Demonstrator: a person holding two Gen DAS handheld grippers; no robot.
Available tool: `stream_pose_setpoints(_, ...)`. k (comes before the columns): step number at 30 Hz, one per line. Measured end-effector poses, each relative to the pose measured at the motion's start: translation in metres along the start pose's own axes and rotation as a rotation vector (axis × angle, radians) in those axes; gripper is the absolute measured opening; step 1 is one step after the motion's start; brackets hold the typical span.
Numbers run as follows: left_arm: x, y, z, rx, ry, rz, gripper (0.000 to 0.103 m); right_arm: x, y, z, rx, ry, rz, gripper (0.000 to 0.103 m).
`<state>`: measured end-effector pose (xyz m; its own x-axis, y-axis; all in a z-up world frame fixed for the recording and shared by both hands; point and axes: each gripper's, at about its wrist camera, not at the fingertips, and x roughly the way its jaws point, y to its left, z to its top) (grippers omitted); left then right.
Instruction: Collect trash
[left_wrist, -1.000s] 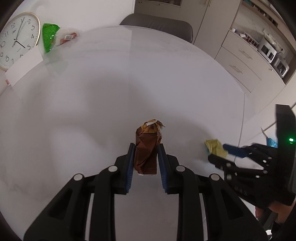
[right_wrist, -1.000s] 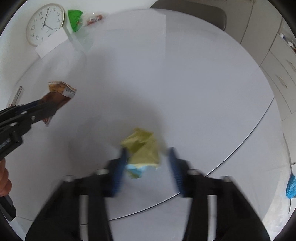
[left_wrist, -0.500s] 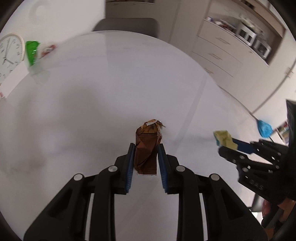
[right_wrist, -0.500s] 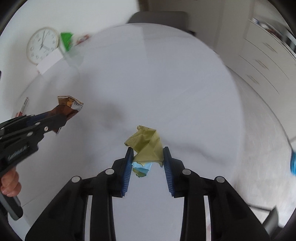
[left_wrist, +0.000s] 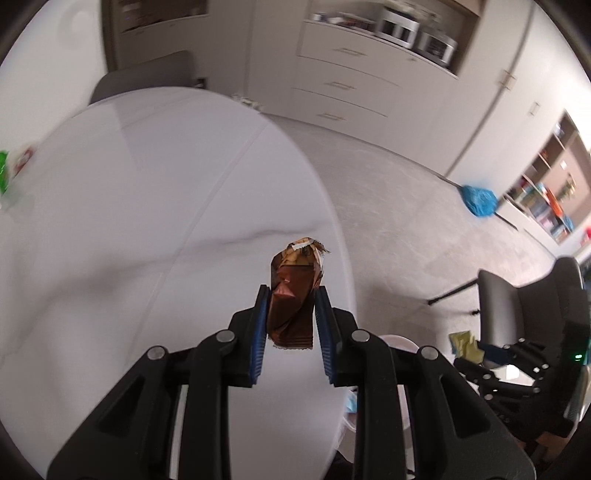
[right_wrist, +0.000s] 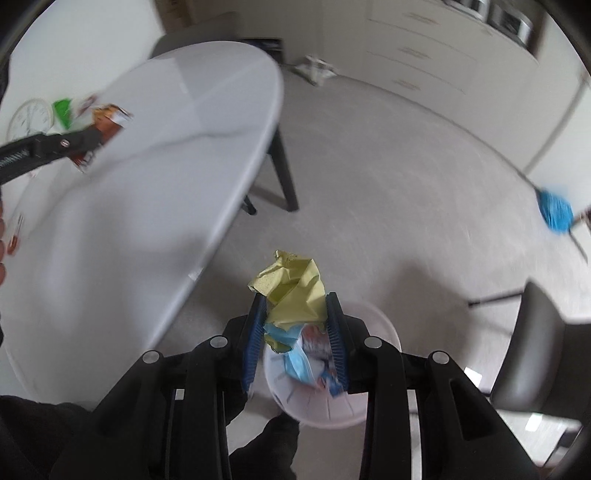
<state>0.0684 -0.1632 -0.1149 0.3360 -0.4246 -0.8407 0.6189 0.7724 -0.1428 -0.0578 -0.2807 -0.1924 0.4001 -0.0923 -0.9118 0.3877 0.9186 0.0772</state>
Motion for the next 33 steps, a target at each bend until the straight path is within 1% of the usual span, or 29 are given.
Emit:
stream_pose_setpoints(3, -0.002, -0.03, -0.004, 0.054, 0.006, -0.019, 0.025, 0.005, -0.011, -0.012, 0.042, 0.003, -0.009, 0.033)
stream_pose_setpoints(5, -0.004, -0.049, -0.008, 0.091, 0.012, -0.031, 0.025, 0.007, -0.018, -0.019, 0.046, -0.001, -0.018, 0.035)
stream_pose_setpoints(6, -0.005, -0.054, -0.009, 0.105, 0.015, -0.037, 0.025, 0.015, -0.018, -0.021, 0.049, 0.003, -0.022, 0.035)
stream_pose_setpoints(8, -0.004, -0.07, -0.012, 0.139, 0.026, -0.049, 0.025, 0.031, -0.031, -0.033, 0.067, 0.024, -0.028, 0.035)
stream_pose_setpoints(9, -0.003, -0.08, -0.016, 0.163, 0.036, -0.058, 0.025, 0.05, -0.035, -0.04, 0.087, 0.063, -0.024, 0.039)
stream_pose_setpoints(10, -0.001, -0.088, -0.02, 0.185, 0.049, -0.069, 0.025, 0.065, -0.04, -0.046, 0.104, 0.095, -0.011, 0.049)
stream_pose_setpoints(11, 0.001, -0.097, -0.025, 0.208, 0.064, -0.082, 0.025, 0.079, -0.047, -0.054, 0.124, 0.126, -0.001, 0.055)
stream_pose_setpoints(12, 0.006, -0.108, -0.03, 0.233, 0.087, -0.097, 0.025, 0.096, -0.053, -0.062, 0.149, 0.167, -0.011, 0.063)
stream_pose_setpoints(14, 0.017, -0.124, -0.037, 0.271, 0.129, -0.12, 0.025, 0.106, -0.062, -0.069, 0.181, 0.201, -0.036, 0.068)
stream_pose_setpoints(15, 0.025, -0.137, -0.043, 0.305, 0.157, -0.125, 0.025, 0.102, -0.069, -0.073, 0.205, 0.195, -0.049, 0.077)
stream_pose_setpoints(16, 0.032, -0.144, -0.045, 0.332, 0.175, -0.132, 0.025, 0.095, -0.074, -0.076, 0.224, 0.178, -0.061, 0.088)
stream_pose_setpoints(17, 0.043, -0.158, -0.054, 0.372, 0.203, -0.142, 0.025, 0.087, -0.08, -0.079, 0.243, 0.158, -0.078, 0.092)
stream_pose_setpoints(18, 0.05, -0.162, -0.059, 0.393, 0.22, -0.149, 0.025, 0.073, -0.087, -0.084, 0.263, 0.131, -0.102, 0.096)
stream_pose_setpoints(20, 0.068, -0.18, -0.073, 0.428, 0.266, -0.174, 0.026, 0.053, -0.098, -0.092, 0.285, 0.101, -0.137, 0.097)
stream_pose_setpoints(21, 0.082, -0.19, -0.08, 0.436, 0.309, -0.196, 0.034, 0.042, -0.105, -0.098, 0.297, 0.094, -0.154, 0.097)
stream_pose_setpoints(22, 0.095, -0.199, -0.088, 0.443, 0.355, -0.217, 0.047, 0.035, -0.112, -0.101, 0.309, 0.089, -0.167, 0.097)
stream_pose_setpoints(23, 0.103, -0.205, -0.094, 0.444, 0.387, -0.227, 0.057, 0.029, -0.125, -0.105, 0.324, 0.082, -0.177, 0.097)
stream_pose_setpoints(24, 0.115, -0.211, -0.101, 0.446, 0.431, -0.227, 0.073, 0.021, -0.134, -0.109, 0.345, 0.07, -0.184, 0.097)
stream_pose_setpoints(26, 0.13, -0.219, -0.113, 0.46, 0.473, -0.208, 0.078, 0.007, -0.145, -0.115, 0.381, 0.052, -0.181, 0.098)
stream_pose_setpoints(27, 0.136, -0.224, -0.118, 0.467, 0.495, -0.199, 0.082, 0.004, -0.15, -0.117, 0.393, 0.047, -0.18, 0.099)
stream_pose_setpoints(28, 0.141, -0.227, -0.122, 0.466, 0.51, -0.183, 0.082, 0.0, -0.154, -0.12, 0.405, 0.043, -0.18, 0.099)
stream_pose_setpoints(30, 0.144, -0.227, -0.124, 0.449, 0.522, -0.175, 0.082, -0.002, -0.158, -0.121, 0.41, 0.04, -0.181, 0.1)
stream_pose_setpoints(33, 0.136, -0.222, -0.12, 0.41, 0.512, -0.17, 0.085, -0.002, -0.159, -0.12, 0.4, 0.04, -0.182, 0.1)
